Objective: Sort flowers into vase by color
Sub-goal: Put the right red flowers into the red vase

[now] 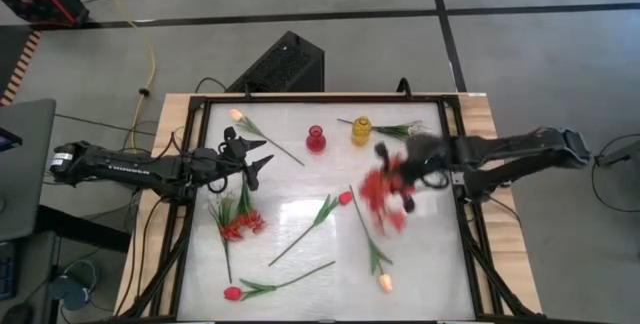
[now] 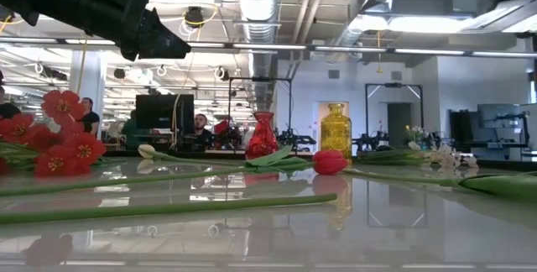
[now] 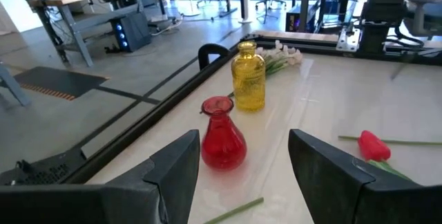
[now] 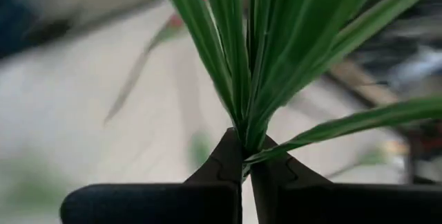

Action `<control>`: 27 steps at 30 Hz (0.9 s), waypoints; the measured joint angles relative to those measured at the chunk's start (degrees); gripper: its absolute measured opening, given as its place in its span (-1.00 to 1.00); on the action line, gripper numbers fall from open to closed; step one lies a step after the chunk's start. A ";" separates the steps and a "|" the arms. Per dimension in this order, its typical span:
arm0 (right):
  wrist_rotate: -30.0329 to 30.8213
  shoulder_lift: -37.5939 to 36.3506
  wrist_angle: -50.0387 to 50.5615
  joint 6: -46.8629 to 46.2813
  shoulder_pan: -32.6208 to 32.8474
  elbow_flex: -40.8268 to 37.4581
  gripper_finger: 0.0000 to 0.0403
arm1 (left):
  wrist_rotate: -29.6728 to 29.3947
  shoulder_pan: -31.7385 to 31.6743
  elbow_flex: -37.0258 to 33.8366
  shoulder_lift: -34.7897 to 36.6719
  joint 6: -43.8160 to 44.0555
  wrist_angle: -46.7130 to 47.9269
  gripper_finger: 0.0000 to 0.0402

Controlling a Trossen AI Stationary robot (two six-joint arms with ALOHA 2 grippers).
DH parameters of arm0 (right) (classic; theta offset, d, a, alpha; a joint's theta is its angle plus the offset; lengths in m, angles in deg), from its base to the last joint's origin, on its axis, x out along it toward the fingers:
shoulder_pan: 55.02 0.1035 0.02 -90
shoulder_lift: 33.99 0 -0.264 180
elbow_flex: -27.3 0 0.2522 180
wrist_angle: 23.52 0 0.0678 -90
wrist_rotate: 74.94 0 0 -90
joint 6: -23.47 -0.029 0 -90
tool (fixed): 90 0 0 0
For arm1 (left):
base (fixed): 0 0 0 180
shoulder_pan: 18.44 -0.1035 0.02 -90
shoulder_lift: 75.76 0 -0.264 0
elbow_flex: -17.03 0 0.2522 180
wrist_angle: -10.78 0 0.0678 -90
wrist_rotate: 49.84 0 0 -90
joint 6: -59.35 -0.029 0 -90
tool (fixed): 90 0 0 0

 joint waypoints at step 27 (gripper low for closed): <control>0.87 32.25 -36.88 -32.97 -25.77 10.27 -0.83 | 0.32 0.00 0.00 0.00 2.01 3.79 0.06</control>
